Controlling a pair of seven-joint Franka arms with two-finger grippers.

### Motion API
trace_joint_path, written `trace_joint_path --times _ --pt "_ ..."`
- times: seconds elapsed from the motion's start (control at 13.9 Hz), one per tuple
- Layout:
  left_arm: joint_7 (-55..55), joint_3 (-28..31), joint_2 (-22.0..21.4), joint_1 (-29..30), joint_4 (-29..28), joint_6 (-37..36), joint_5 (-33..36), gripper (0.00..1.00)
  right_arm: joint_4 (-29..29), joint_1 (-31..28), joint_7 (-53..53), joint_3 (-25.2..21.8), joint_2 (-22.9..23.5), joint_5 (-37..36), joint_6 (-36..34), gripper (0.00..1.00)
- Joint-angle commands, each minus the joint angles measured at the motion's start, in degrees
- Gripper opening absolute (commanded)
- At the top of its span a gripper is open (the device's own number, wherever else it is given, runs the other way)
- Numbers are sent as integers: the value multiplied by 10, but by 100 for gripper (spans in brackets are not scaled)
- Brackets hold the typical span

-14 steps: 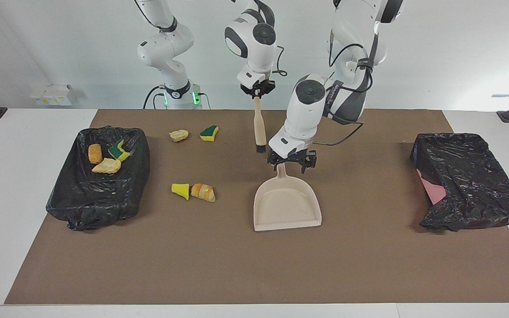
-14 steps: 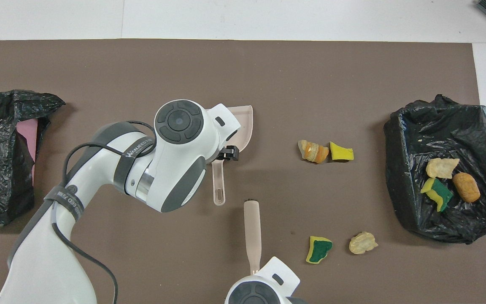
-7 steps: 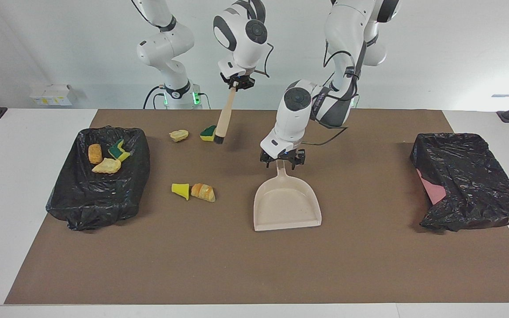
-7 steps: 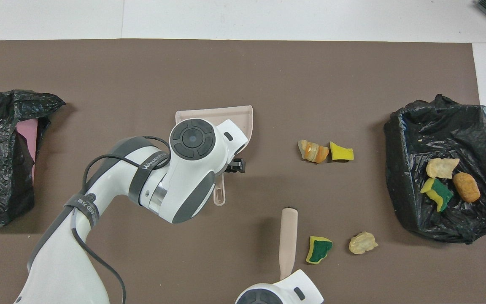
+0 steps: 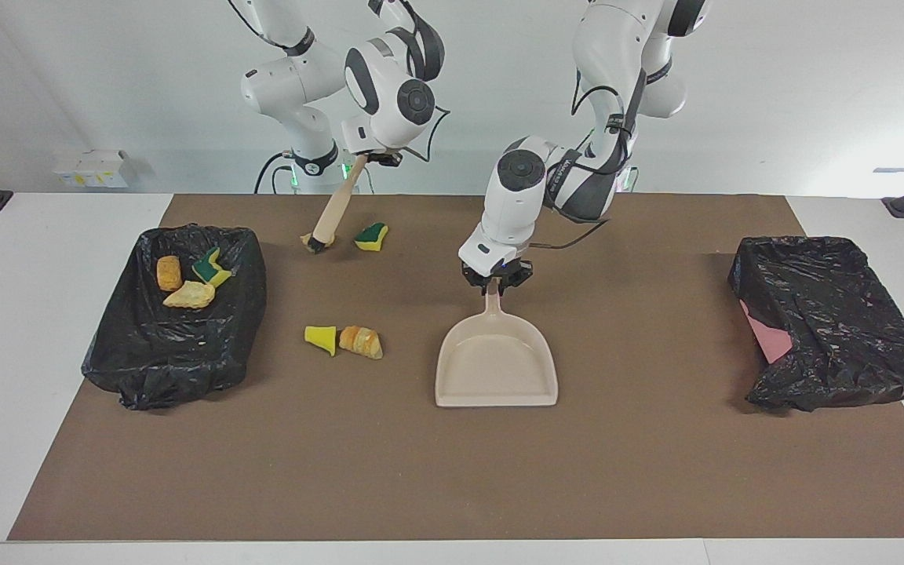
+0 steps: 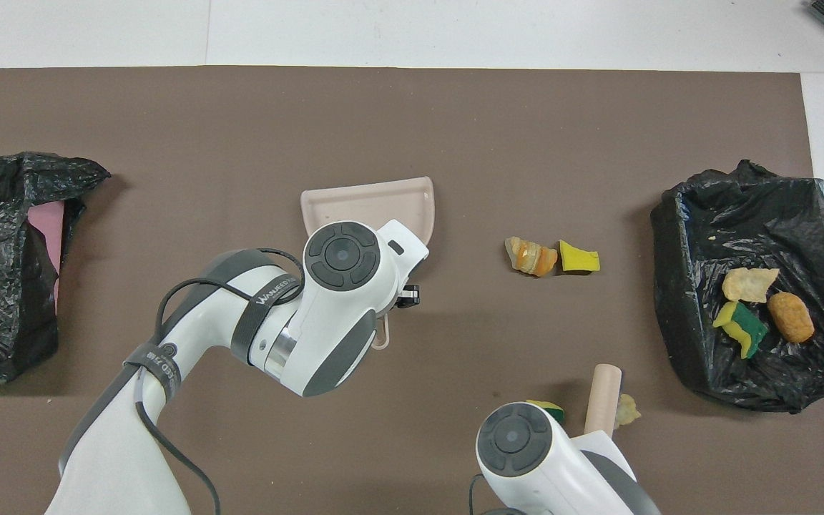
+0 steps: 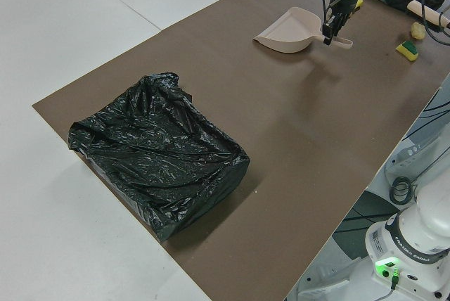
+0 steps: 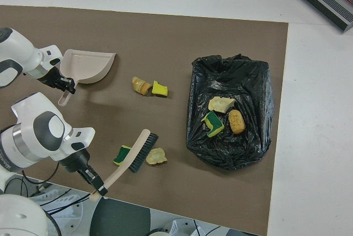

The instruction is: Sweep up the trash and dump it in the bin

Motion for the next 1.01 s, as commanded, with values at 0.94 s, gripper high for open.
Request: trace_joint_path --times 0.94 --pt "648 12 -136 95 -53 -187 109 0 -196 -93 -120 5 -155 -3 150 0"
